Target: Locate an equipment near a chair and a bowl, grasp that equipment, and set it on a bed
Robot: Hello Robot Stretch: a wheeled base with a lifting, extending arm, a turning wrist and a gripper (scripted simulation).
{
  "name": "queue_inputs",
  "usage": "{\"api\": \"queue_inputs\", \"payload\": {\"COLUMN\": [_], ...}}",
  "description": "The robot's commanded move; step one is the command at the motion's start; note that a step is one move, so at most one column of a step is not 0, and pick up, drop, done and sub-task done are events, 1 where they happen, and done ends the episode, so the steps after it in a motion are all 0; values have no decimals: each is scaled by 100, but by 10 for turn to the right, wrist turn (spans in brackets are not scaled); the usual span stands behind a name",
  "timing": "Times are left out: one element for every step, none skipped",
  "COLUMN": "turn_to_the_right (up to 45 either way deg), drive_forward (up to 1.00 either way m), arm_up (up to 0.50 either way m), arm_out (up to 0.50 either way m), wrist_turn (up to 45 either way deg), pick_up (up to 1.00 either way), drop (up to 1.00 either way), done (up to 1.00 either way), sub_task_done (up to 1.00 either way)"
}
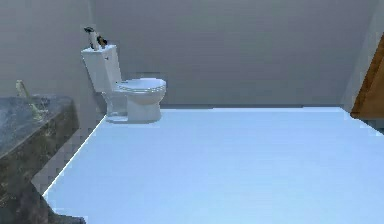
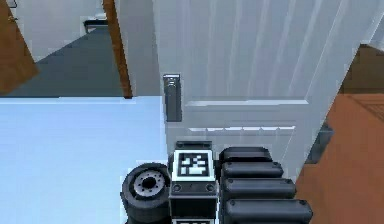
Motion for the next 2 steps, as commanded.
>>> {"api": "queue_inputs", "payload": {"turn_to_the_right": [450,0], "drive_forward": [0,95], "arm_up": [0,0], "arm_out": [0,0], "wrist_turn": [0,0], "pick_up": [0,0], "drop": [0,0], "done": [0,0], "sub_task_done": [0,0]}}
